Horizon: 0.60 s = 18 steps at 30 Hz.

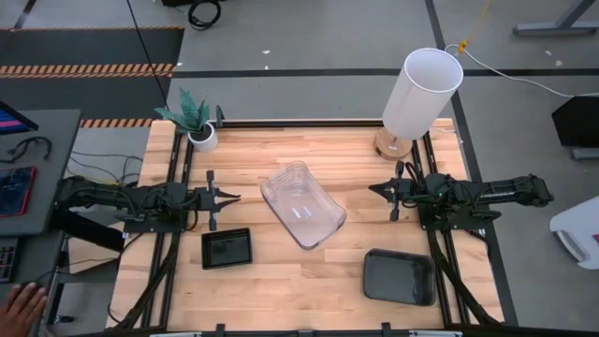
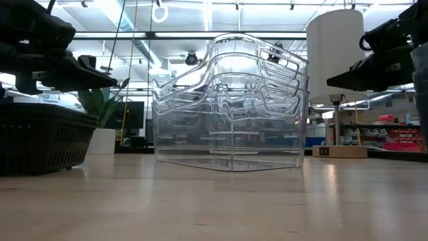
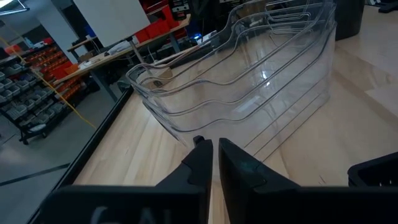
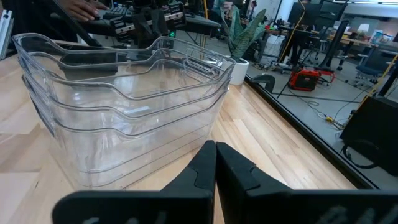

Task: Stack baskets by color
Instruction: Return to Home Position

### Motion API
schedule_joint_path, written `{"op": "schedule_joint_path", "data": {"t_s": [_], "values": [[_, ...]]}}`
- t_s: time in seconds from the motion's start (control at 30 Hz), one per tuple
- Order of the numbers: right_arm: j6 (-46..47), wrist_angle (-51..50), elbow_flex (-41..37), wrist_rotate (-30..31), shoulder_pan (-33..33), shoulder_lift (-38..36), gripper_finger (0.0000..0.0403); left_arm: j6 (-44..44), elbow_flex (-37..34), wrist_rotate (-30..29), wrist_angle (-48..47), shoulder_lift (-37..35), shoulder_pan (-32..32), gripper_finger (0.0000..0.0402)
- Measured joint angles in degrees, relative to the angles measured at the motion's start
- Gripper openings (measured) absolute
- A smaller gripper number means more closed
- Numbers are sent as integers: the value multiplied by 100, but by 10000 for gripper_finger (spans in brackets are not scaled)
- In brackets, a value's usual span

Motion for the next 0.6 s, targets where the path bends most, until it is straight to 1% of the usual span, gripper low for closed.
{"op": "schedule_joint_path", "data": {"t_s": [0.37,0.6], "values": [[0,0,-2,1,0,-1,14,1,0,-2,-2,2,-1,26],[-1,0,0,2,2,-1,14,0,0,-1,-2,1,-1,34]]}}
